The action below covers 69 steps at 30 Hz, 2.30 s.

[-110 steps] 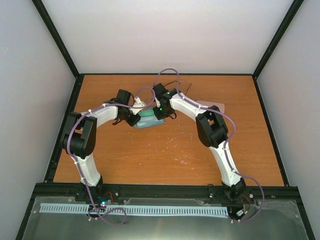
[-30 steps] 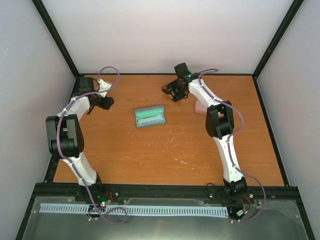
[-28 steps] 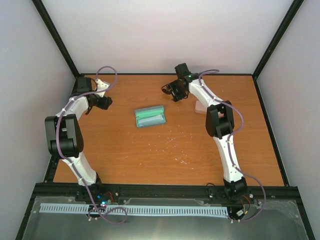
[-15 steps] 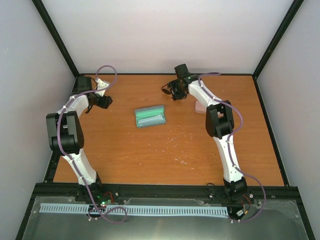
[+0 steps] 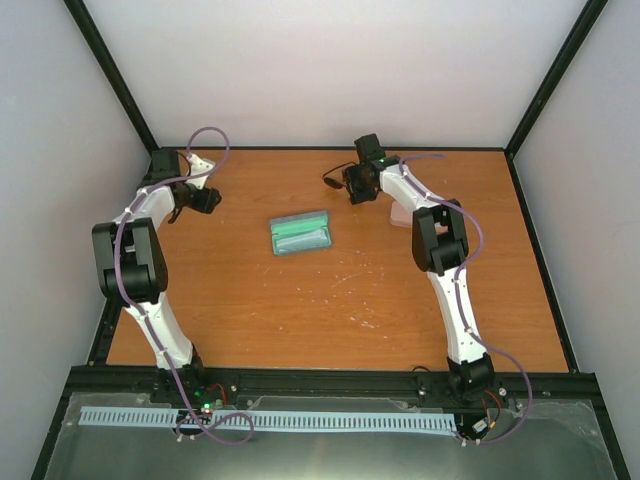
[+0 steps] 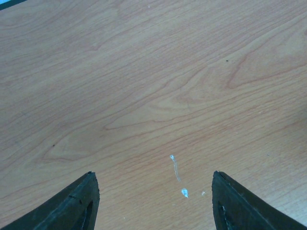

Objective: Organize the sunglasses
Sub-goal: Pick up the sunglasses from the center of the board, then fold the sunglasses.

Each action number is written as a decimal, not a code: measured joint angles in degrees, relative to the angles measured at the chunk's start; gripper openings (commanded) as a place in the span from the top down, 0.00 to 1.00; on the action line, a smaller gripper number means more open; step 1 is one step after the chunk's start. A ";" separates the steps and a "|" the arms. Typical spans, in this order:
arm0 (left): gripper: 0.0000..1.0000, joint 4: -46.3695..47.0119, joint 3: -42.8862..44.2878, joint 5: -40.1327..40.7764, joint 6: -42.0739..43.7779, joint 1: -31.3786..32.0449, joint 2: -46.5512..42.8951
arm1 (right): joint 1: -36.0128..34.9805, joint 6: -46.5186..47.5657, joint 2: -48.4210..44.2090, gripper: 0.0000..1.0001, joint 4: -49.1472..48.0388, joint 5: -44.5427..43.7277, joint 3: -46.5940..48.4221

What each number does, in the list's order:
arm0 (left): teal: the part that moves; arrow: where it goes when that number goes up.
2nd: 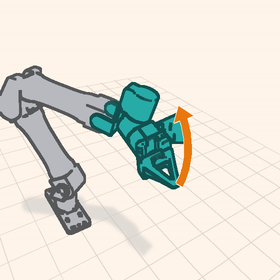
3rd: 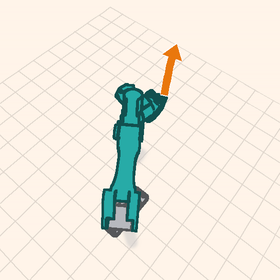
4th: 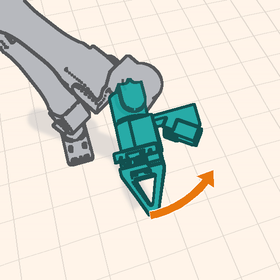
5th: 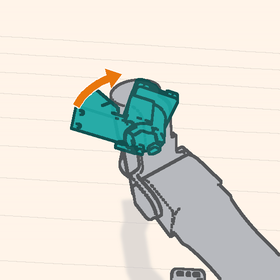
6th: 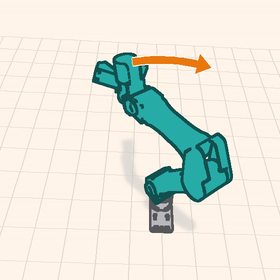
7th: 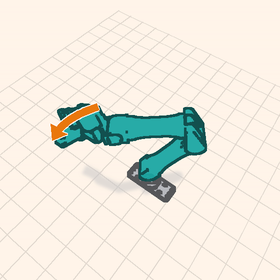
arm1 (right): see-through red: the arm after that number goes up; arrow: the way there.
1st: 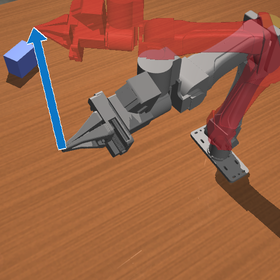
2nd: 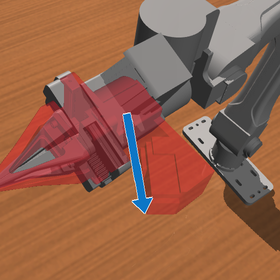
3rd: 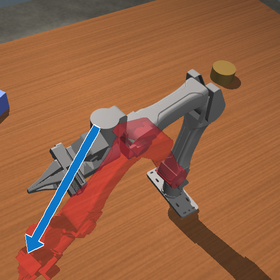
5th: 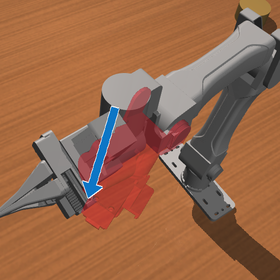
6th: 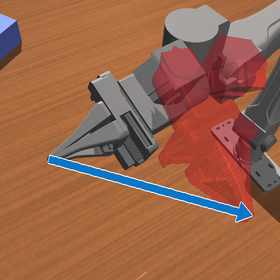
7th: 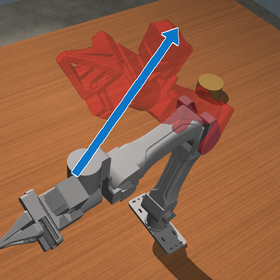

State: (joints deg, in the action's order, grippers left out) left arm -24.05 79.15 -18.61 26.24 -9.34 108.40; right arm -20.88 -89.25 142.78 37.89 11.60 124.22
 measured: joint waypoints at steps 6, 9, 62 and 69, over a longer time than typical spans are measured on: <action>0.36 -0.15 1.57 -0.07 -0.02 -0.42 1.84 | 0.63 -0.96 0.83 0.45 -1.51 -0.28 0.00; 0.36 -0.35 2.54 -0.07 -0.04 -0.44 3.04 | 0.72 -1.29 1.88 0.58 -1.66 -0.24 0.74; 0.40 -2.27 23.61 -32.04 -17.03 14.51 4.70 | 3.96 35.50 -11.93 0.91 -31.21 47.95 -21.33; 0.41 -1.33 22.60 -35.30 -19.93 17.40 4.07 | 3.58 23.15 -11.93 0.89 -51.84 51.25 -22.38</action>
State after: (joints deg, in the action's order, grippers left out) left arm -25.39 101.75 -53.91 6.31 8.05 112.46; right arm -17.30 -66.11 130.85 -13.96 62.85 101.84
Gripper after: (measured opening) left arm 0.594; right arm 0.098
